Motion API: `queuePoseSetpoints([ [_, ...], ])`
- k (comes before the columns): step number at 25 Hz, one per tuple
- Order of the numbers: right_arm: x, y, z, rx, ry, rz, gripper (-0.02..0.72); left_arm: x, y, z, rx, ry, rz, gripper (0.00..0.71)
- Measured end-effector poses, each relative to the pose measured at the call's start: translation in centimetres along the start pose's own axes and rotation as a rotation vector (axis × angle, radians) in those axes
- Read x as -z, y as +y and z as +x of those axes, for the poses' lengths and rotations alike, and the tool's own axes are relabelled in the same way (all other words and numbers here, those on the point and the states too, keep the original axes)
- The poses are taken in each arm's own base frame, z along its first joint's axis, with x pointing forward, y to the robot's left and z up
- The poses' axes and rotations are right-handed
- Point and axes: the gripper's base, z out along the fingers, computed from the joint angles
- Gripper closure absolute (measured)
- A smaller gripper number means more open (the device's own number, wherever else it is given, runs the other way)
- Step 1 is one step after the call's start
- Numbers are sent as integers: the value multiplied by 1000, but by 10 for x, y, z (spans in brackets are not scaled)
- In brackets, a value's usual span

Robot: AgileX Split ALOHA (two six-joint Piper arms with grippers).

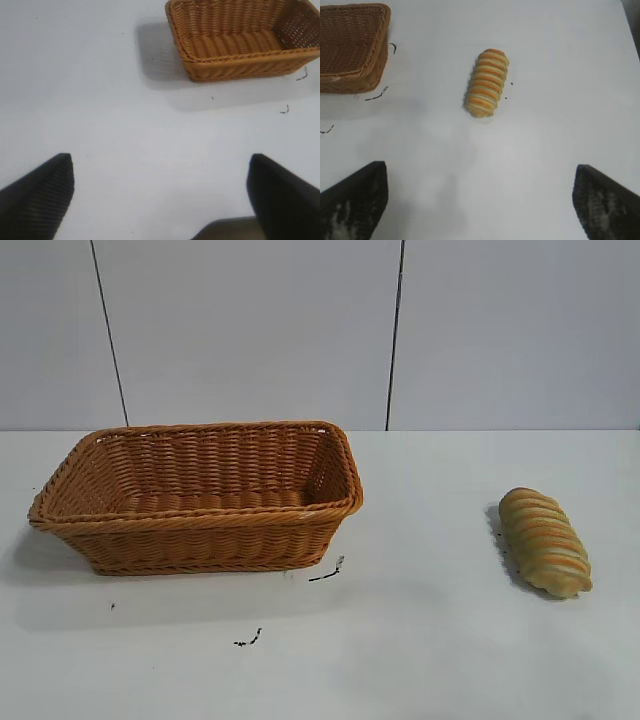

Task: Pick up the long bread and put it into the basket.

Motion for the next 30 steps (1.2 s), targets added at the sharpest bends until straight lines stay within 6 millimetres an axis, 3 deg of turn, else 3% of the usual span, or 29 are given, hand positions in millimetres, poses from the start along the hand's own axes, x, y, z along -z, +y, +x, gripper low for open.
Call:
queuePoseSetpoints([
  [7,-73,-5,-63,-14,234,-1,14,0,0,0,0,0,0,18],
  [15,-139,-4,-114,0,325,-1,14,0,0,0,0,0,0,18],
  [19,-164,11,-127,37,338,-8,14,0,0,0,0,0,0,18],
  [22,-186,10,-131,24,356,10,14,0,0,0,0,0,0,18],
  [30,-259,5,-124,28,432,41,14,0,0,0,0,0,0,18],
])
